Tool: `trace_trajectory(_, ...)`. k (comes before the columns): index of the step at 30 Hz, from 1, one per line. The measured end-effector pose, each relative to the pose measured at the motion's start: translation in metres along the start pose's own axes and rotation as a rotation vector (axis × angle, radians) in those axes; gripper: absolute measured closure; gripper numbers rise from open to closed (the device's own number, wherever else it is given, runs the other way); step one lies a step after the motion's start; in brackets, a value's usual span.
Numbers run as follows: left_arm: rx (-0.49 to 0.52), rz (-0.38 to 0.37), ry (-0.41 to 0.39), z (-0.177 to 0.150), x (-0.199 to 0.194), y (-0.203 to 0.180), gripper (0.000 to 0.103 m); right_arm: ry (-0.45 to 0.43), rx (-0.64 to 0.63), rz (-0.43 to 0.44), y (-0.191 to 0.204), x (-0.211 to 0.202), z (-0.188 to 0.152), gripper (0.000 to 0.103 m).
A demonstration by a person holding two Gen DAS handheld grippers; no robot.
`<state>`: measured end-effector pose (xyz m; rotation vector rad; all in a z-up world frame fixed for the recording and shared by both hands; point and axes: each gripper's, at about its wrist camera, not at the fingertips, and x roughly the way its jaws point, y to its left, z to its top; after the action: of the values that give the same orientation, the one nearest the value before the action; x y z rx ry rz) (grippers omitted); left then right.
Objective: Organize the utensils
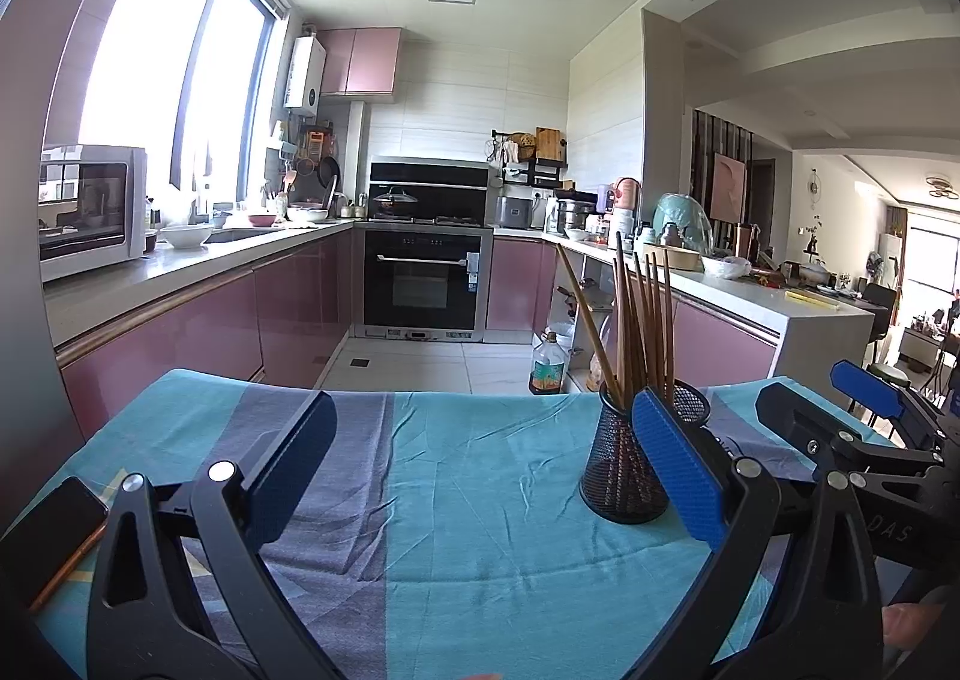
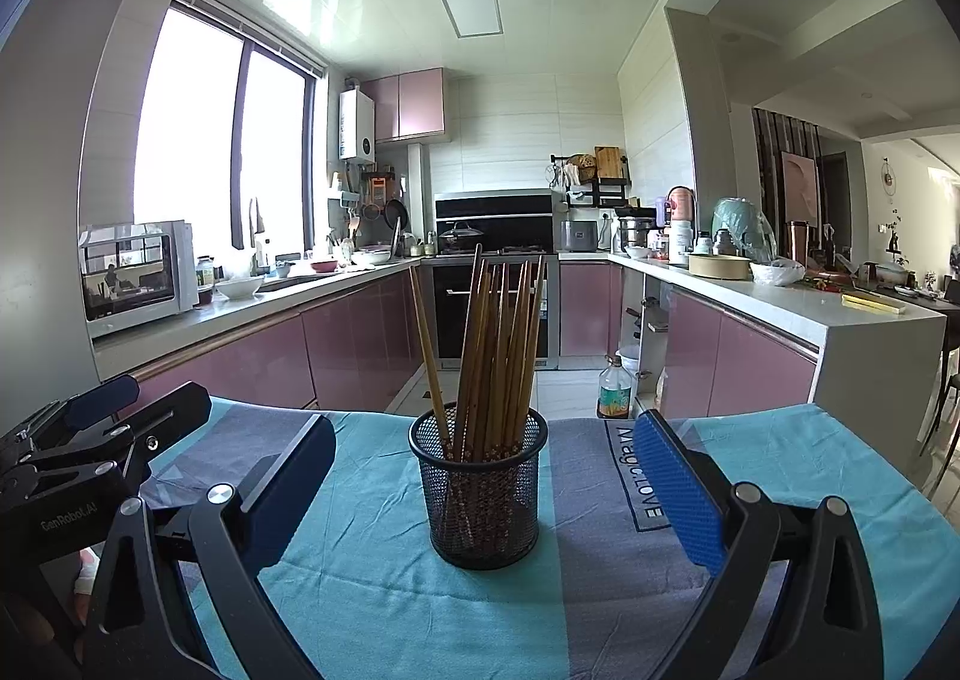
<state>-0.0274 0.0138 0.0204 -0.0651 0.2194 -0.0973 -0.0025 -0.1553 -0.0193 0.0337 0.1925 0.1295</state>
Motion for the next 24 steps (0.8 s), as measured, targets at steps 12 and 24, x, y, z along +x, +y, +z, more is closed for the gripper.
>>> trace_trajectory(12, 0.001, -0.002, 0.000, -0.0005, -0.0007, 0.0000, 0.006, 0.002, 0.002, 0.002, -0.0001, 0.0024, -0.0001, 0.007)
trace_trajectory(24, 0.001, -0.002, 0.001, -0.0001, -0.0009, 0.0000, 0.006, 0.001, 0.009, 0.005, -0.0010, 0.0029, -0.0009, 0.007)
